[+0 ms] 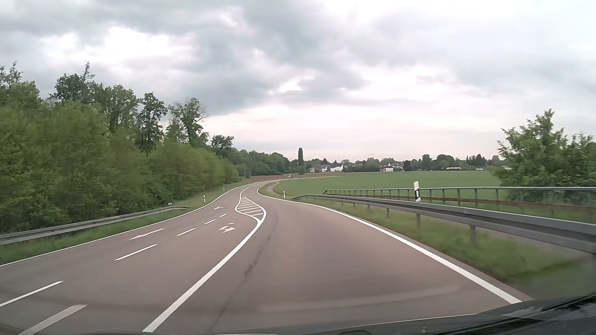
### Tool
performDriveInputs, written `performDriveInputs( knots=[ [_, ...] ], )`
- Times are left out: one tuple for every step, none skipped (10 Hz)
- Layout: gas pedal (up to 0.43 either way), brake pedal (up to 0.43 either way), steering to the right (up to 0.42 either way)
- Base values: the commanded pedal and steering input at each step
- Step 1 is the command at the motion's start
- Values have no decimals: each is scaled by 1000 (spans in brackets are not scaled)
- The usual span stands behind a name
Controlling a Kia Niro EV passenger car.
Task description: Follow the waypoints while adhering to traffic rules and regulations
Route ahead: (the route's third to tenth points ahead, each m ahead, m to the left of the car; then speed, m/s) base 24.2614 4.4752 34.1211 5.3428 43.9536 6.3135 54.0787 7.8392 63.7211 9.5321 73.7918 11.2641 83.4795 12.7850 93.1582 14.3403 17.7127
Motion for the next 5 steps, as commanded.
performDriveInputs(
  knots=[
    [87,0,-24],
    [87,0,-24],
    [87,0,-23],
    [79,0,-23],
    [79,0,-22]
  ],
)
